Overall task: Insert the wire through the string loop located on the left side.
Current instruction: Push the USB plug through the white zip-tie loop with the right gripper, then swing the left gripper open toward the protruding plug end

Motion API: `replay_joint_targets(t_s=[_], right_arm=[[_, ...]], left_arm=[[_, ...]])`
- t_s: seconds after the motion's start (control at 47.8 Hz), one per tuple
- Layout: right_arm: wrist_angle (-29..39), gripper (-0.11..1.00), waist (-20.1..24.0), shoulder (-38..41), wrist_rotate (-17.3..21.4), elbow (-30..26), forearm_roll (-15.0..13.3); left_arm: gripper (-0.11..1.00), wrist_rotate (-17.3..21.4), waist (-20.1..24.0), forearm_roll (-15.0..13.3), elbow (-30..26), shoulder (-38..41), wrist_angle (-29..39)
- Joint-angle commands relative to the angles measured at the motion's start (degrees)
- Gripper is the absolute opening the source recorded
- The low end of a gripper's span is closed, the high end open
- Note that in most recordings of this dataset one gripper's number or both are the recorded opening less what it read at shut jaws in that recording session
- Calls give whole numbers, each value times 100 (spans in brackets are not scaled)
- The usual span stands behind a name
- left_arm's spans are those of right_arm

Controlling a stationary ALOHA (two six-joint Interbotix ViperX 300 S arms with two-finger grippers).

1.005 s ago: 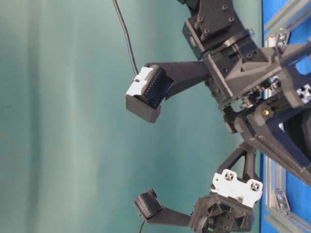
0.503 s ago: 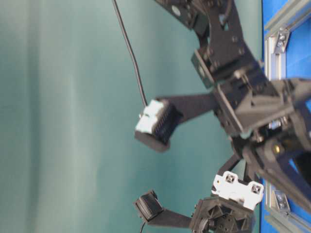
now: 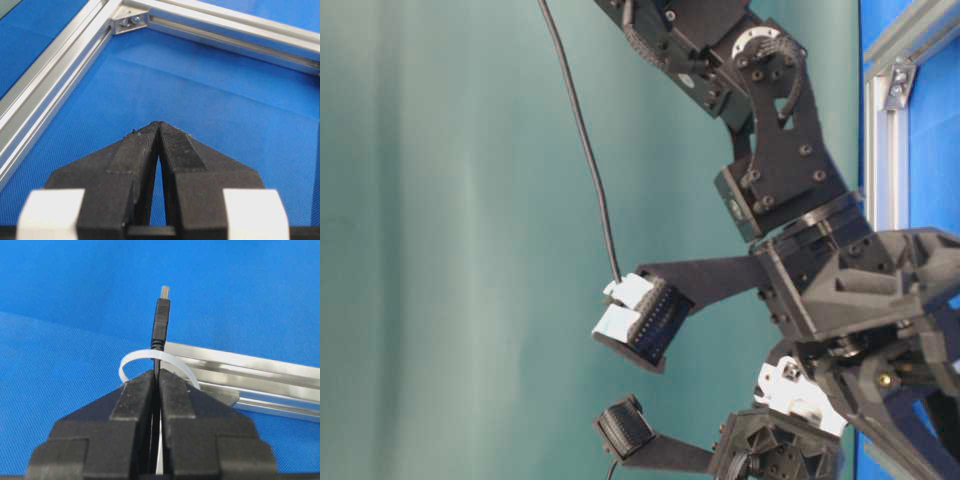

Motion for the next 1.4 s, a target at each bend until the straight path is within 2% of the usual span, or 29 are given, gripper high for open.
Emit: replay_joint_targets(t_s=[0.0,0.23,0.942,1.131,1.382], right_arm=[[-18,0,9,-105,-9,-123,-9],[-18,0,9,-105,-9,-105,-9],[-18,0,9,-105,-9,-97,-9],[-18,0,9,-105,-9,-105,-9],[-18,0,0,-105,-9,-105,-9]], left_arm=[[0,-9,-18,18,-53,-185,-26],[0,9,-18,18,158,-360,-26],[0,18,211,18,2452,-2452,0],[0,9,264,18,2654,-2865,369],[0,18,202,35,2593,-2918,747]])
